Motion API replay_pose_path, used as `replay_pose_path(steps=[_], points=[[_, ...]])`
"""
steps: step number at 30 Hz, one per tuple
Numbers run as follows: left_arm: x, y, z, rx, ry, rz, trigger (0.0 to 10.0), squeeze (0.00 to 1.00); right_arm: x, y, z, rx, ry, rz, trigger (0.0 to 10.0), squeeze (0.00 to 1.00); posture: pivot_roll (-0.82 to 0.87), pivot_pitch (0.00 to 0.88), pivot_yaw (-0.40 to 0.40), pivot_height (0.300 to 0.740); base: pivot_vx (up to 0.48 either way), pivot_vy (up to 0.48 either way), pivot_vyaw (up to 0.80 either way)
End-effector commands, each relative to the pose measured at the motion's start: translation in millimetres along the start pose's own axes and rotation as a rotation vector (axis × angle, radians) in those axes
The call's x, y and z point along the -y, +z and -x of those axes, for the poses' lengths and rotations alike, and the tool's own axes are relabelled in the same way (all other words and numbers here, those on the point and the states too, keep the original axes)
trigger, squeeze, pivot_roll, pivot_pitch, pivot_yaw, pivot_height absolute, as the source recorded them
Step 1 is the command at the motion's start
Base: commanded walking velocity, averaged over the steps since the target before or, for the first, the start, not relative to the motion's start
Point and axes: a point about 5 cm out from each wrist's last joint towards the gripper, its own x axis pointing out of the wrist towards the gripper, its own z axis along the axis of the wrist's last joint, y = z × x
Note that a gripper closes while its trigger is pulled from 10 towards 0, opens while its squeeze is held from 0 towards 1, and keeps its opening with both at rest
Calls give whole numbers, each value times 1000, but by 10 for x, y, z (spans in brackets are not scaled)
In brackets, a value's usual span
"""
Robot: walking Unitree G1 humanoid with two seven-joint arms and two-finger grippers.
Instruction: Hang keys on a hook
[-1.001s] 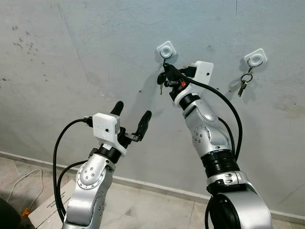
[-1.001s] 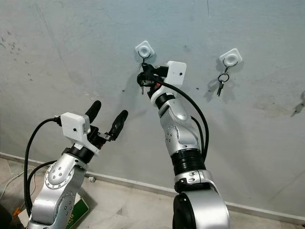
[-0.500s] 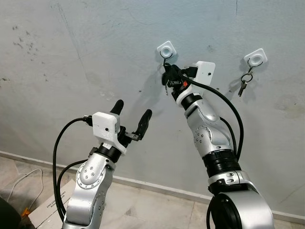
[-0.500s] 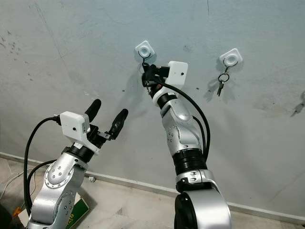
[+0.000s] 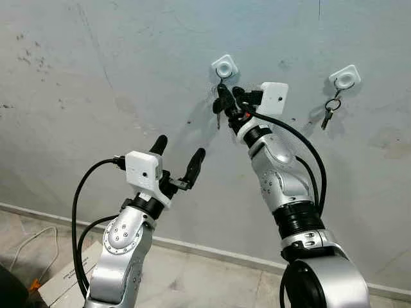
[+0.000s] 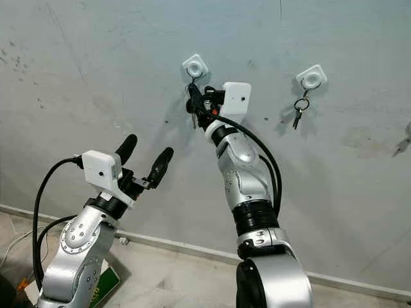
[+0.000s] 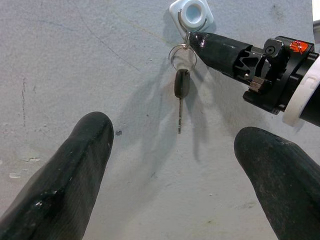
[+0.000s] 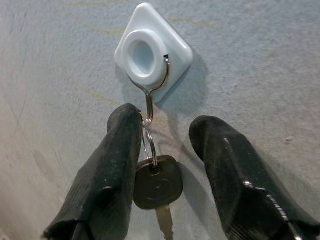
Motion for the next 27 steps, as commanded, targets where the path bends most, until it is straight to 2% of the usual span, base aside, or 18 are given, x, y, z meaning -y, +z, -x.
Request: replay_pose_path(steps=[1, 15, 24, 27], points=[[1, -6, 11, -7, 1, 4, 10000, 0, 32, 31, 20, 17, -7, 38, 10000, 1000, 26, 0, 59, 740, 0, 0, 0], [7, -4, 7, -6, 2, 9, 10000, 0, 58, 26, 116, 28, 2, 88, 10000, 1000, 22, 0, 60, 740, 0, 0, 0], [1, -17, 17, -12, 4, 8, 10000, 0, 109, 1, 237, 21, -4, 121, 10000, 1000, 16, 0, 66, 740, 0, 0, 0], [-15, -31, 31, -18, 9, 7, 10000, 0, 132, -34, 351, 9, -8, 142, 10000, 1000, 13, 0, 67, 740, 0, 0, 0]])
